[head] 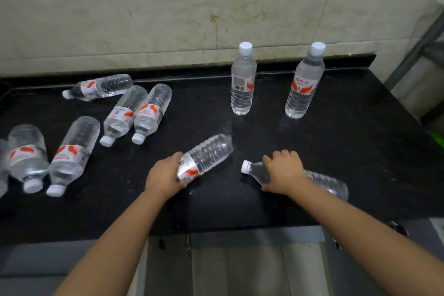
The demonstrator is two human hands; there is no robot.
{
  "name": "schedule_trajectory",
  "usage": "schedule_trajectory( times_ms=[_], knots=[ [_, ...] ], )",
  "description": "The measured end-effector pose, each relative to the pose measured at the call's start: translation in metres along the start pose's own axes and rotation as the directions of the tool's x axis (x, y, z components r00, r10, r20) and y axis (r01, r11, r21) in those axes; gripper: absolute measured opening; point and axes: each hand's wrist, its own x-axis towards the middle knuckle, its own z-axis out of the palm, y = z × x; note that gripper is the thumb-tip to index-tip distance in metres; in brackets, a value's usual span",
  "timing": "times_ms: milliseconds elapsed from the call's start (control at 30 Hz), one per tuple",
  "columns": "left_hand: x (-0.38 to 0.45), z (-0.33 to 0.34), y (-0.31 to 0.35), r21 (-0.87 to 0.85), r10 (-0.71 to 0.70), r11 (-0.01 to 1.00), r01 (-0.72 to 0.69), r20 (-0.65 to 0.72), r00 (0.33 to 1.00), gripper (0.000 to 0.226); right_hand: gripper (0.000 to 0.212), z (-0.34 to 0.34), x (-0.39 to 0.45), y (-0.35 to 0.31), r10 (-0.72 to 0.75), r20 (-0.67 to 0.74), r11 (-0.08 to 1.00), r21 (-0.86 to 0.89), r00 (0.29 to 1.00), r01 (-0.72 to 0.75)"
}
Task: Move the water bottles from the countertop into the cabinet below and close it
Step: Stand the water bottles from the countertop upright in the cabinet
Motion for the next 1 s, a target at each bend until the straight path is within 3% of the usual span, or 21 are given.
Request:
schedule_trajectory(
  times_ms=[67, 133, 200, 300, 333, 400, 467, 567, 667, 867, 1000],
  knots=[
    [-0.014, 0.0, -0.01, 0.175, 0.129, 0.975, -0.138, 0.061, 0.99, 0.055, 0.073, 0.004, -0.01, -0.005, 0.094, 0.01, 0.992, 0.079, 0.996, -0.095],
    [-0.024, 0.001, -0.013, 0.288, 0.168, 0.938, -0.193, 0.11, 0.98, 0.051, 0.08, 0.009, -0.016, -0.008, 0.176, 0.029, 0.967, 0.185, 0.984, -0.178],
    [-0.031, 0.004, -0.01, 0.329, 0.176, 0.924, -0.193, 0.083, 0.981, 0.048, 0.085, 0.012, -0.02, -0.012, 0.214, 0.056, 0.938, 0.266, 0.975, -0.221],
    [-0.042, 0.004, -0.001, 0.409, 0.079, 0.908, -0.092, 0.047, 0.996, 0.051, 0.085, 0.016, -0.021, -0.014, 0.229, 0.058, 0.929, 0.287, 0.972, -0.236],
    [-0.044, 0.005, 0.003, 0.37, 0.008, 0.929, -0.027, 0.054, 0.999, 0.053, 0.084, 0.017, -0.021, -0.014, 0.229, 0.049, 0.928, 0.29, 0.972, -0.233],
    [-0.047, 0.006, 0.014, 0.121, -0.163, 0.981, 0.15, 0.108, 0.981, 0.054, 0.078, 0.02, -0.021, -0.015, 0.202, 0.013, 0.938, 0.285, 0.979, -0.197],
    [-0.047, 0.011, 0.029, -0.147, -0.284, 0.94, 0.307, 0.16, 0.945, 0.054, 0.071, 0.022, -0.023, -0.016, 0.171, -0.015, 0.948, 0.273, 0.985, -0.16],
    [-0.046, 0.022, 0.054, -0.214, -0.402, 0.879, 0.426, 0.147, 0.904, 0.071, 0.069, 0.022, -0.026, -0.018, 0.154, -0.016, 0.957, 0.253, 0.988, -0.145],
    [-0.042, 0.028, 0.062, -0.236, -0.484, 0.842, 0.484, 0.063, 0.873, 0.081, 0.065, 0.022, -0.024, -0.019, 0.152, -0.027, 0.96, 0.243, 0.988, -0.141],
    [-0.045, 0.024, 0.049, -0.467, -0.576, 0.685, 0.56, 0.125, 0.808, 0.082, 0.064, 0.024, -0.032, -0.019, 0.134, -0.07, 0.97, 0.212, 0.989, -0.116],
    [-0.06, 0.02, 0.049, -0.536, -0.527, 0.709, 0.458, 0.029, 0.849, 0.081, 0.065, 0.023, -0.054, -0.021, 0.089, -0.136, 0.969, 0.242, 0.987, -0.054]
  ],
)
